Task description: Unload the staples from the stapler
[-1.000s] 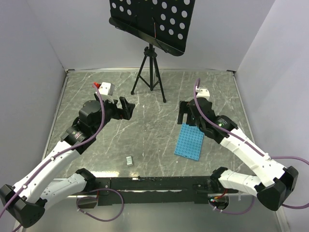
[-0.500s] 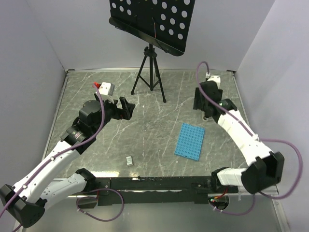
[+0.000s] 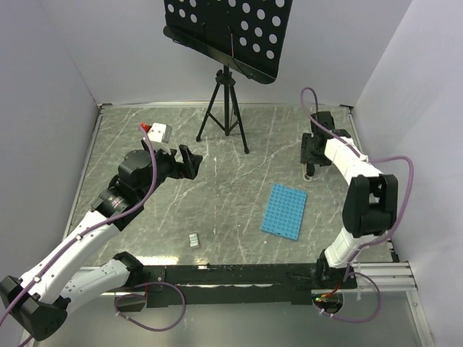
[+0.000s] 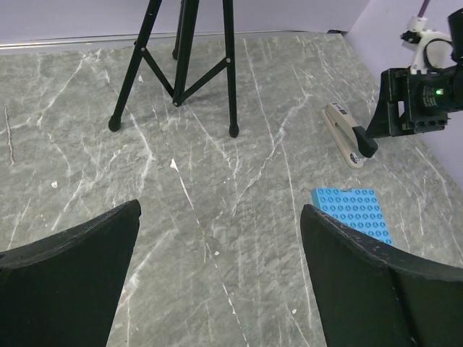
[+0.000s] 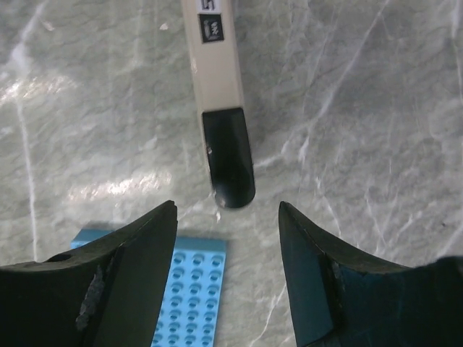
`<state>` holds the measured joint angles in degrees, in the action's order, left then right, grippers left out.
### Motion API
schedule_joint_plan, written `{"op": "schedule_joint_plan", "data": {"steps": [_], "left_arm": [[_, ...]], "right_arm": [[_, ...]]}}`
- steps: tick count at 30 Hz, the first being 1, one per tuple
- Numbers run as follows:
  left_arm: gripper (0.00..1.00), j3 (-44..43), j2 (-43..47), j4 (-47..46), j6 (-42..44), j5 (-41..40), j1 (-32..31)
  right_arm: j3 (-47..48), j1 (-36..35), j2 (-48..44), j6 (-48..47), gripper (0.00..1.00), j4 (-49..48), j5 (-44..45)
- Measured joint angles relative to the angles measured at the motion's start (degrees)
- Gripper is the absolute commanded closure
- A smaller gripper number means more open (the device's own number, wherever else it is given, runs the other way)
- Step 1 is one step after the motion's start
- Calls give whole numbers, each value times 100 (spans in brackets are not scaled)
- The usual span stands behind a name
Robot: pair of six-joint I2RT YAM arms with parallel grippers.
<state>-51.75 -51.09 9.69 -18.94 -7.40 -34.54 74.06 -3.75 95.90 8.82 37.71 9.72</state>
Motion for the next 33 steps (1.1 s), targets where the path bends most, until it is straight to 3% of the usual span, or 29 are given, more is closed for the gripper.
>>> {"op": "schedule_joint_plan", "data": {"steps": [16,19,23,26,28,33], "left_arm": [[3,0,20,-28,0,-2,0],[3,0,-7,-35,2,0,0],[3,4,-13,-44,13,-2,0],[3,15,-11,-46,24,-7,0],[2,31,-11,-48,24,-7,0],[1,63,-11,-57,20,-4,0]], "right_arm": [[645,345,1250,-146,47,129,-651],[662,396,1408,-144,58,146,-636],[662,485,1432,-138,83,133,-638],[662,518,1429,-133,95,133,-627],[651,518,1401,-129,100,131,-619],[437,487,925,-116,100,201,-715]]}}
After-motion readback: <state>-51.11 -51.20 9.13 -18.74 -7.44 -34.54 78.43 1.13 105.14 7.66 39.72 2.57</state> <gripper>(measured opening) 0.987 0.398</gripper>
